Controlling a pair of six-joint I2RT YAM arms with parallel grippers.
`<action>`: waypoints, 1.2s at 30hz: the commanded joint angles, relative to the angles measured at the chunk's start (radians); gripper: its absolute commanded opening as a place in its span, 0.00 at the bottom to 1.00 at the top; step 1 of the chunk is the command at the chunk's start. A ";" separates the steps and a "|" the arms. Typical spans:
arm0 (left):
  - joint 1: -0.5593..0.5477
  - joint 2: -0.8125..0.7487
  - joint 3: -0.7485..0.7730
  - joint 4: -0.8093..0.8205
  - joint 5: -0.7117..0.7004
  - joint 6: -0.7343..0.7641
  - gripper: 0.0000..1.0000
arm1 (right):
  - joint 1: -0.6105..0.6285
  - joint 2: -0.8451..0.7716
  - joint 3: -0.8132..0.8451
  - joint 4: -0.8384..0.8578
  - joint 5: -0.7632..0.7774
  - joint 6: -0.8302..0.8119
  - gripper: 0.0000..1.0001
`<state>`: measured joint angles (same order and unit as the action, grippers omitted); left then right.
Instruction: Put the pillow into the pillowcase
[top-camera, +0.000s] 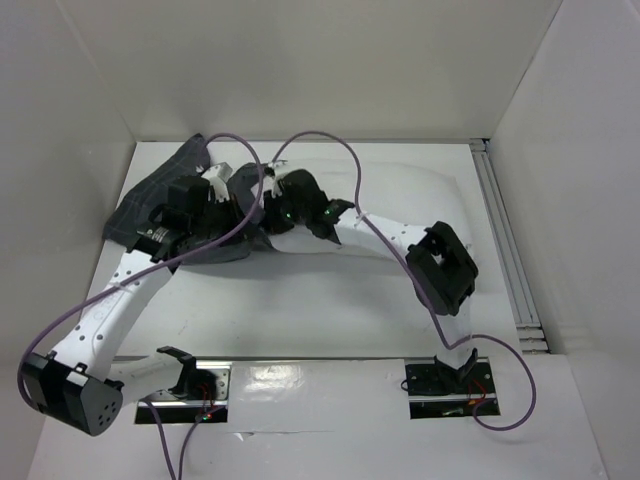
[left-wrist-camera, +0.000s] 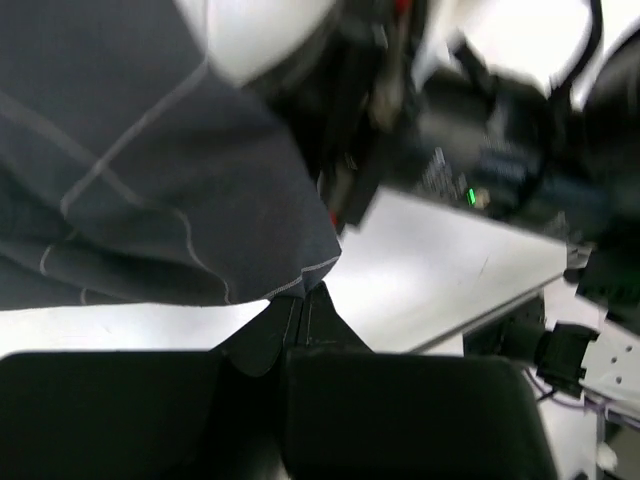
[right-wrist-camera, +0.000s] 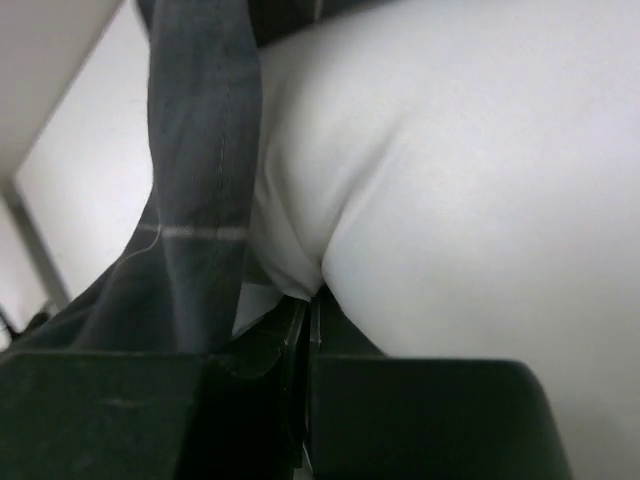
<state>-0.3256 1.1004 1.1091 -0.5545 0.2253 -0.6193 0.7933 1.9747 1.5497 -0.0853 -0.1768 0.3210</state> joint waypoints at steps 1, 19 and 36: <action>0.000 -0.007 0.052 0.074 0.170 -0.020 0.00 | 0.023 -0.085 -0.236 0.279 -0.110 0.110 0.00; 0.066 0.101 0.202 0.004 -0.106 0.065 0.41 | 0.032 -0.254 -0.609 0.648 -0.138 0.265 0.00; -0.030 0.386 0.279 -0.064 -0.293 0.109 0.52 | 0.041 -0.263 -0.591 0.618 -0.138 0.237 0.00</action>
<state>-0.3588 1.4830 1.3323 -0.6304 -0.0105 -0.5278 0.8337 1.7523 0.9482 0.5262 -0.3378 0.5831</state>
